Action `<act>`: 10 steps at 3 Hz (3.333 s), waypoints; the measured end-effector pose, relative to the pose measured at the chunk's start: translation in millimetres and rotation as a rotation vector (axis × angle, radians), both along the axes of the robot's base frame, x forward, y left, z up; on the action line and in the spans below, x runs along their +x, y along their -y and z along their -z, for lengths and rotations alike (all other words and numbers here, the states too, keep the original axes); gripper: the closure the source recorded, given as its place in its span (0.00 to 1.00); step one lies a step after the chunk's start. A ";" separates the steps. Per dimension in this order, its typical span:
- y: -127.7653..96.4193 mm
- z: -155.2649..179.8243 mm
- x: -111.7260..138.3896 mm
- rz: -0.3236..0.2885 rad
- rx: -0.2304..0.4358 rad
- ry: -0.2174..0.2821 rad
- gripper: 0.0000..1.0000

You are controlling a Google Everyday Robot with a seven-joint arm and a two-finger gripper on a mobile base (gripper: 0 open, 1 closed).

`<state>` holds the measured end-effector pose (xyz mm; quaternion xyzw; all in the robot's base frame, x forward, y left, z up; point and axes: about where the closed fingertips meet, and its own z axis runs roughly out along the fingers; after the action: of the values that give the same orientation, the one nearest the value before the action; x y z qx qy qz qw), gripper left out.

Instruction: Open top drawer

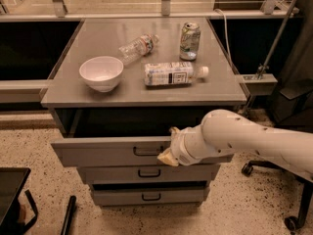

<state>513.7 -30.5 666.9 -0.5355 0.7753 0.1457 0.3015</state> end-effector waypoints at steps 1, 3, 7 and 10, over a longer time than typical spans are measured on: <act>-1.1 0.3 -6.4 0.004 0.011 -0.007 1.00; -1.6 -0.2 -12.3 0.007 0.022 -0.013 1.00; -2.7 -0.6 -24.6 0.013 0.043 -0.026 1.00; -5.0 -1.5 -36.6 0.021 0.067 -0.040 1.00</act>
Offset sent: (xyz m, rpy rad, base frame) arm -0.3483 0.0690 -0.0692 0.5344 0.3294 -0.1713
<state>477.1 -25.6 668.3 -0.5140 0.7814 0.1793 0.3051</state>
